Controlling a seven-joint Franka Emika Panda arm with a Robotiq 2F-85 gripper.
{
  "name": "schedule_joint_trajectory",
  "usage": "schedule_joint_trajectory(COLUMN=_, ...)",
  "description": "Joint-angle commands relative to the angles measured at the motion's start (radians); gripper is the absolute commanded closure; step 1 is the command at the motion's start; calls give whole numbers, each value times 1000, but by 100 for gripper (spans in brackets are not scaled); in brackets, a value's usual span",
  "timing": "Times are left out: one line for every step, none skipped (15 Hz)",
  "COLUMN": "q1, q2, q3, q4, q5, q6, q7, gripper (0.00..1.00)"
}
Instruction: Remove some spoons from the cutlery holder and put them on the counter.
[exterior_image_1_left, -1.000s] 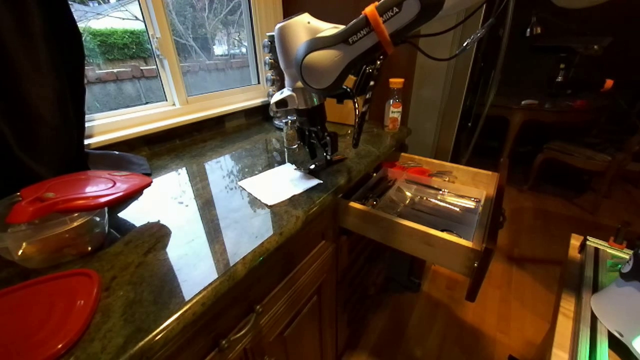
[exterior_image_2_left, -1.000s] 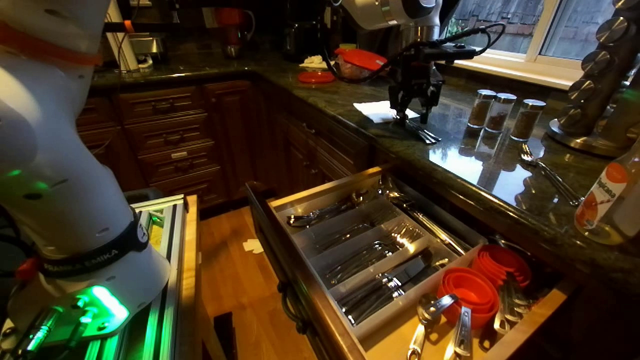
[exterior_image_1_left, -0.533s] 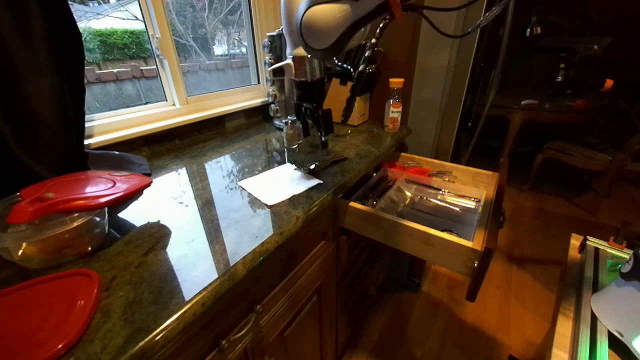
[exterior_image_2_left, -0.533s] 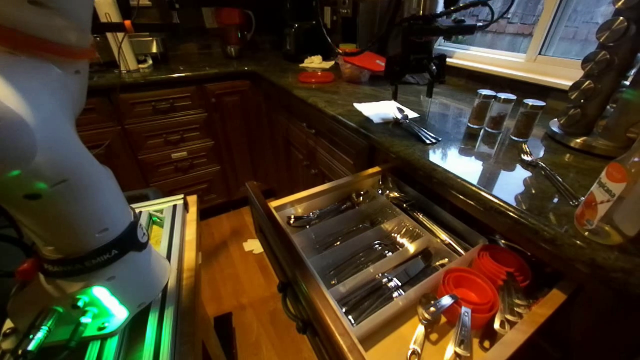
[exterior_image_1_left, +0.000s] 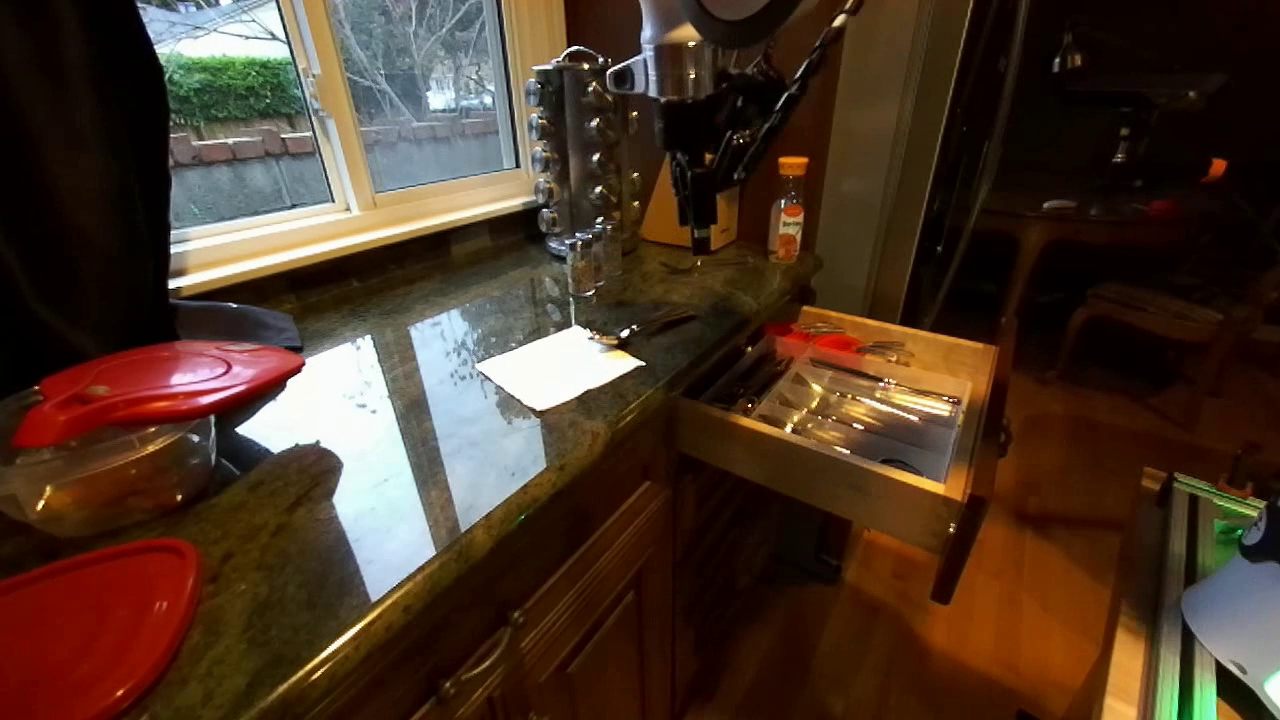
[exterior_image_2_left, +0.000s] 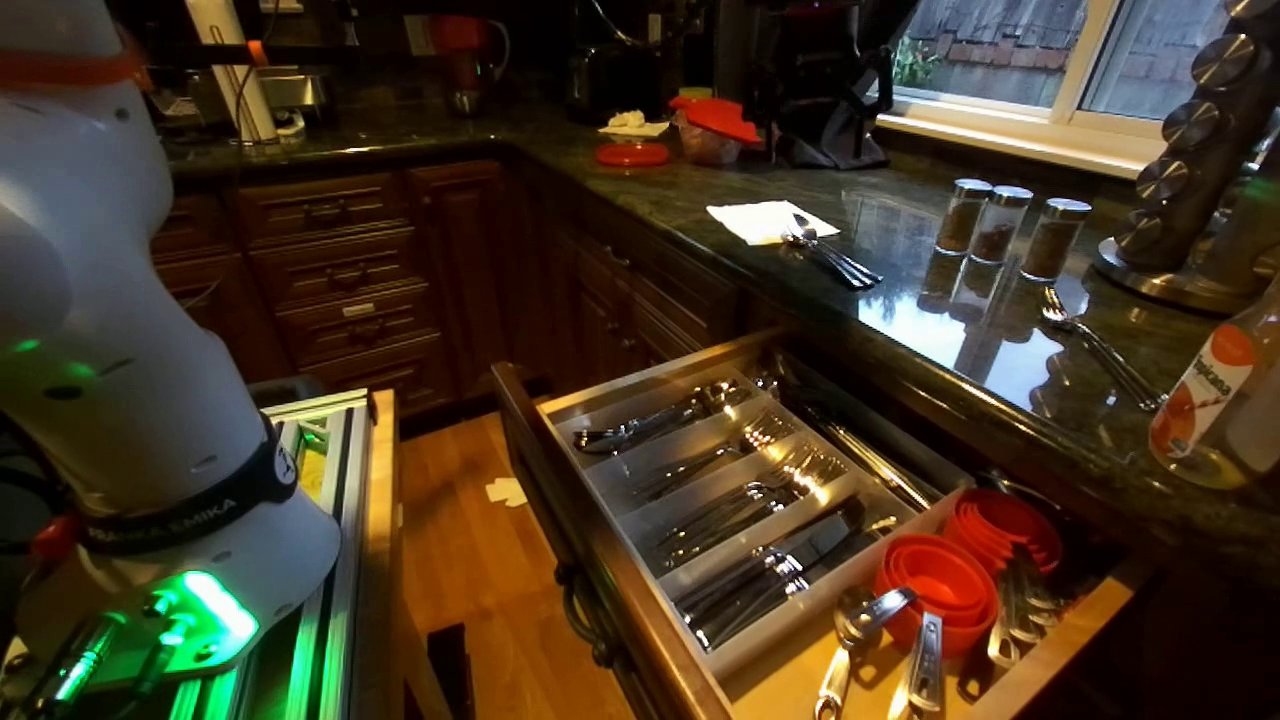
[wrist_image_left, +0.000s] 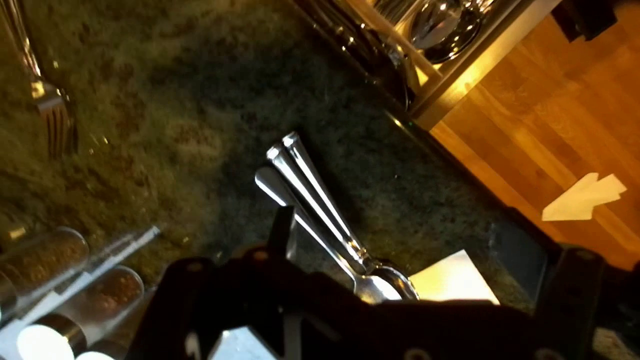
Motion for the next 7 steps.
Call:
schedule_joint_trajectory(q1=3, q2=-150, q3=-10, q4=-179, q5=-55, q6=5, q7=213, gripper=0)
schedule_joint_trajectory(q1=6, q2=-185, q3=-8, q4=-211, q5=-61, q6=-34, q7=267, gripper=0)
schedule_joint_trajectory(q1=2, q2=-213, q3=-2, q4=-239, q5=-13, q6=-53, q7=249, gripper=0)
schedule_joint_trajectory(q1=1, q2=-125, q3=-4, q4=-139, q5=-33, q6=-33, q7=202, gripper=0)
schedule_joint_trajectory(q1=2, q2=-151, q3=-4, q4=-168, q5=-28, q6=-44, q7=216, gripper=0)
schedule_joint_trajectory(q1=3, q2=-171, q3=-4, q4=-189, q5=-27, q6=-48, q7=225, gripper=0)
schedule_joint_trajectory(q1=3, q2=-183, q3=-4, q4=-201, q5=-26, q6=-48, q7=228, gripper=0)
